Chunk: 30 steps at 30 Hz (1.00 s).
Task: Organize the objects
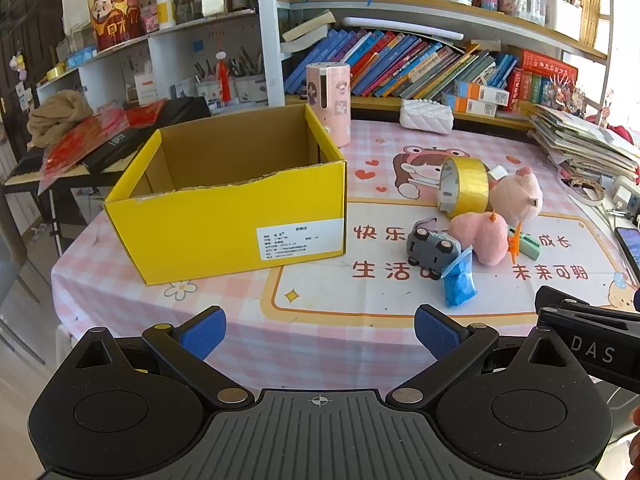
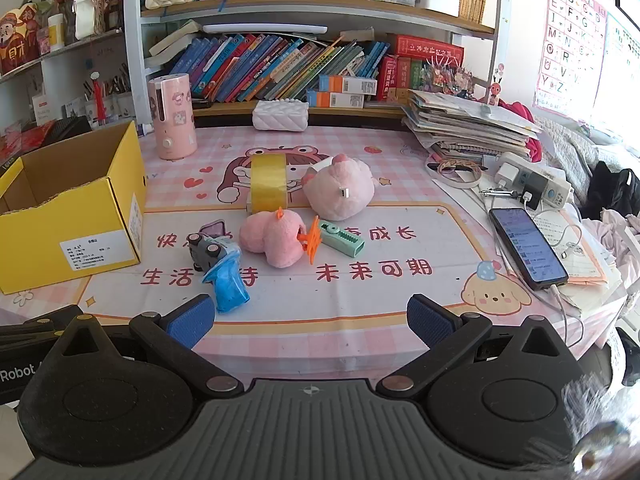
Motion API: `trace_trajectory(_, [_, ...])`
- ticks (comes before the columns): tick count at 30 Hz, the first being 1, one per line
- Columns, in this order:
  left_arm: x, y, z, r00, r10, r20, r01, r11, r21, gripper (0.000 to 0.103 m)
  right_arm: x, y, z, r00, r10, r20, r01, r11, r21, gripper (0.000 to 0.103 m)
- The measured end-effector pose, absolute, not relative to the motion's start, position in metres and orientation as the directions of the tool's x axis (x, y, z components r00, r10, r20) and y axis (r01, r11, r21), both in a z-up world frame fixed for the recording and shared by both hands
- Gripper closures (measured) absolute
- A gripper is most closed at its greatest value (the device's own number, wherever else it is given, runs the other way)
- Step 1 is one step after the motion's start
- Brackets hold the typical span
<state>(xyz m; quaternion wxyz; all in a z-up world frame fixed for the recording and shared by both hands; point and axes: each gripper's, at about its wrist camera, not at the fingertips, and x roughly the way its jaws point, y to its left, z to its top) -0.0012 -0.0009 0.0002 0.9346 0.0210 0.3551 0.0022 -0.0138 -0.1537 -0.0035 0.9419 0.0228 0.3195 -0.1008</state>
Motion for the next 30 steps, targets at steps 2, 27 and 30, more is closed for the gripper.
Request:
trace_trajectory(2, [-0.0012,-0.0008,0.0002,0.748,0.019,-0.664,0.010,0.999,0.041,0.001,-0.0153,-0.1540,-0.0026,0.775,-0.175,-0.607,0.204,0.979,-0.021,0.000])
trace_trajectory(27, [0.0021,0.0014,-0.0005,0.742,0.019,-0.670,0.016,0.999,0.046,0.001,-0.0131,-0.1500,-0.0088,0.769,-0.182,-0.613,0.213,0.977,-0.022,0.000])
trace_trajectory(30, [0.0021,0.0014,-0.0005,0.742,0.020,-0.671,0.015,0.999,0.047,0.001,-0.0131,-0.1501,-0.0089,0.769,-0.181,-0.613,0.212,0.977,-0.022,0.000])
